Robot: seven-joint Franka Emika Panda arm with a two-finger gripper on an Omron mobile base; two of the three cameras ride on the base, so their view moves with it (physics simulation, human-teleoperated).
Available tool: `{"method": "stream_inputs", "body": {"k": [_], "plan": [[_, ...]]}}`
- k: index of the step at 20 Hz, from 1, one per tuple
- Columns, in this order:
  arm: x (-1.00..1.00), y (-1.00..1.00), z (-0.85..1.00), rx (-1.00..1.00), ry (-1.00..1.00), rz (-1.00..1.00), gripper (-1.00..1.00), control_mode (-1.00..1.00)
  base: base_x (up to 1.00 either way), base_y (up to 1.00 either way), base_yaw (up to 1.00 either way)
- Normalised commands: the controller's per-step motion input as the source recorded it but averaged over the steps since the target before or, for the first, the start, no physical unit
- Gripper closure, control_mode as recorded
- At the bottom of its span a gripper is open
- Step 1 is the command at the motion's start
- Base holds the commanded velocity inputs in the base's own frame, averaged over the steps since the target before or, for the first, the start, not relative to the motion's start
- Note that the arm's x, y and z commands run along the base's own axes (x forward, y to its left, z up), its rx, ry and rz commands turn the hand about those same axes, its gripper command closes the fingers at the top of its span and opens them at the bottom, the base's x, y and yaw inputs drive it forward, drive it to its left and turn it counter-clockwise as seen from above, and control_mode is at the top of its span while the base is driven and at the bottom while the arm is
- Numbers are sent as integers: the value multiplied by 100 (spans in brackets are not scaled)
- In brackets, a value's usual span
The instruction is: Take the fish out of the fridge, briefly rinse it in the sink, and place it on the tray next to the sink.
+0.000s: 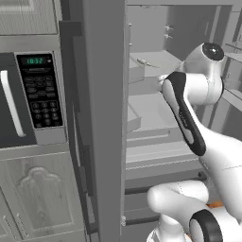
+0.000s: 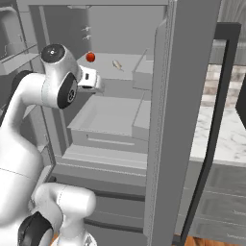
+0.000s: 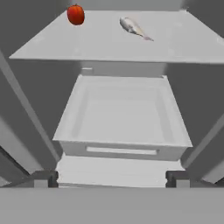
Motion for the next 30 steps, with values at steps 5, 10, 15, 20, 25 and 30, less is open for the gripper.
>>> {"method": "stream_inputs", "body": {"k": [5,10,15,20,25,30], "plan": [[4,0,67,0,-37,0,-100,-100,0,0,0],[48,-3,32,0,-13,0,-100,-100,0,0,0],[85,-19,9,4,3,0,-100,-100,0,0,0],[100,-27,3,6,12,0,-100,-100,0,0,0],[92,-6,0,1,15,0,-100,-100,0,0,0],[46,0,0,0,13,0,-100,-100,0,0,0]]}}
